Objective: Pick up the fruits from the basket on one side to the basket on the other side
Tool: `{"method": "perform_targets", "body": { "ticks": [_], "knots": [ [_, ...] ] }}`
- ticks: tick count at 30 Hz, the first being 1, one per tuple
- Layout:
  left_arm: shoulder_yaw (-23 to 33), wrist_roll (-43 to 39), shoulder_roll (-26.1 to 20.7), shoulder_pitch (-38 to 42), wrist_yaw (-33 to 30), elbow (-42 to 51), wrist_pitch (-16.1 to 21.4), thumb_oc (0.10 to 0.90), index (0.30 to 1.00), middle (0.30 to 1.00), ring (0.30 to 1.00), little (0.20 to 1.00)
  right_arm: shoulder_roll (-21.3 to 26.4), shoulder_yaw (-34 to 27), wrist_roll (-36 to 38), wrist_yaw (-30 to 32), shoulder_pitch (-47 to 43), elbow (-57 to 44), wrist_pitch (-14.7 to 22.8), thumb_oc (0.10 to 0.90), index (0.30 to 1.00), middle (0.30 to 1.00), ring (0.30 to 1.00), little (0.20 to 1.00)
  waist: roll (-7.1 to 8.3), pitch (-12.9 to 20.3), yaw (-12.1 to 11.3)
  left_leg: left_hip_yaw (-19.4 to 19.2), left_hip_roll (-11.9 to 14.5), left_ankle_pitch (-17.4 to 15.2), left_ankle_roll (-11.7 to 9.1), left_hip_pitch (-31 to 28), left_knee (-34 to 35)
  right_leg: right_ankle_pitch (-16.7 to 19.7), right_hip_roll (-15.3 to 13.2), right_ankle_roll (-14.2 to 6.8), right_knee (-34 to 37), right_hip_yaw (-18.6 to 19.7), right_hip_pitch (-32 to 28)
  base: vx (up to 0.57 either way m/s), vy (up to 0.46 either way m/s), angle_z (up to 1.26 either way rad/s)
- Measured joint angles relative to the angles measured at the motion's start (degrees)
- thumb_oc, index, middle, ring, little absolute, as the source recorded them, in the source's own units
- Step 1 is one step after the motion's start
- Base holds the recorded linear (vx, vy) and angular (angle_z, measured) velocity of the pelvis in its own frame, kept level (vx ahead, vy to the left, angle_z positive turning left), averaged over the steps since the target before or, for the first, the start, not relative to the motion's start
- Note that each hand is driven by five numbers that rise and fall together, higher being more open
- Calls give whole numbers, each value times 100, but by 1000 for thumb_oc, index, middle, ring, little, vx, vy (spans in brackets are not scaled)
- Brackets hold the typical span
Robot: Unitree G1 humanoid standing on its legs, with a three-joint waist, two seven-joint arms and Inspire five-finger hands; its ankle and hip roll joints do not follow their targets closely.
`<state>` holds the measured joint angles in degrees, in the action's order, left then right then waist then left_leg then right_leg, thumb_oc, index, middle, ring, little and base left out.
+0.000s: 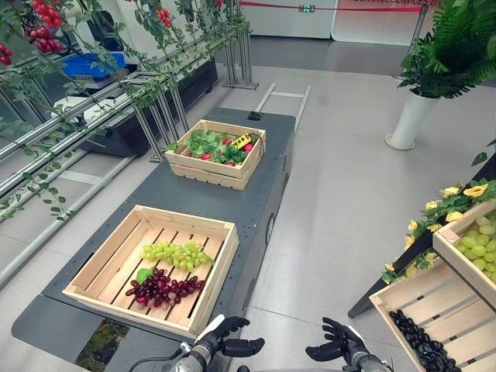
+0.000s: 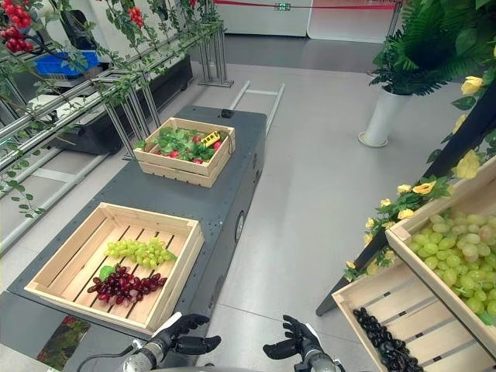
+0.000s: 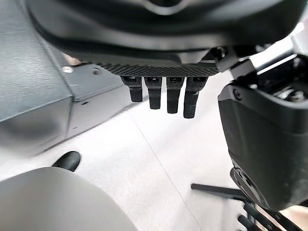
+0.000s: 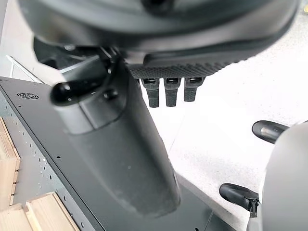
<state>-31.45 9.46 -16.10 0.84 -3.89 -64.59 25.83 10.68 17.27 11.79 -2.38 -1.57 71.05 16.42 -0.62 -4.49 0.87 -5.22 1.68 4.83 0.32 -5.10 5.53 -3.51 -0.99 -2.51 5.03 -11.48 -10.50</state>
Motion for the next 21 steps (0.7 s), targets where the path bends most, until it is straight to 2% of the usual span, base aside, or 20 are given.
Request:
{"method": "perform_targets", "body": {
  "ticks": [2, 7, 10, 12, 18, 21],
  "knots": [
    [-44, -22, -1, -3, -93, 147, 197, 800, 900, 900, 900, 900, 5, 8, 1, -2, -14, -2, 0, 800, 900, 900, 900, 900, -6, -33, -6, 2, -1, 0, 0, 5, 0, 0, 0, 0, -1, 0, 4, 0, 0, 0],
    [-54, -420, -102, -31, -270, 1316, 478, 800, 900, 900, 900, 900, 69, 191, -3, -22, -31, -201, -17, 800, 900, 900, 900, 900, -65, -131, -35, 22, -6, 9, -1, 120, -1, 17, 0, -8, -13, -11, 93, -2, 2, 1],
    [163, -612, -176, -18, -386, 1974, 796, 800, 900, 900, 900, 900, 77, 188, -1, -22, -31, -249, -32, 800, 900, 900, 900, 900, -75, -214, -44, 46, -7, 12, -4, 134, -1, 18, 1, -8, -5, -41, 90, -10, 13, 4],
    [317, -822, -272, 25, -456, 2444, 850, 800, 900, 900, 900, 900, 130, 188, -2, -20, -31, -296, -46, 800, 900, 900, 900, 900, -110, -267, -50, 79, -12, 13, -6, 169, -2, 17, -1, -8, 1, -101, 108, -11, 20, 7],
    [891, -1007, -529, 244, -685, 2959, 798, 800, 900, 900, 900, 900, 237, 187, -4, -10, -6, -404, -59, 800, 900, 900, 900, 900, -202, -379, -137, 157, -19, 19, -14, 194, -2, 6, -4, 3, 5, -197, 111, 10, 18, 5],
    [1187, -1182, -878, 425, -791, 3301, 688, 800, 900, 900, 900, 900, 231, 190, -10, -1, 42, -407, -60, 800, 900, 900, 900, 900, -197, -386, -220, 186, -25, 20, -16, 211, -1, 1, -4, 6, 7, -217, 114, 53, 37, 5]
  ]
}}
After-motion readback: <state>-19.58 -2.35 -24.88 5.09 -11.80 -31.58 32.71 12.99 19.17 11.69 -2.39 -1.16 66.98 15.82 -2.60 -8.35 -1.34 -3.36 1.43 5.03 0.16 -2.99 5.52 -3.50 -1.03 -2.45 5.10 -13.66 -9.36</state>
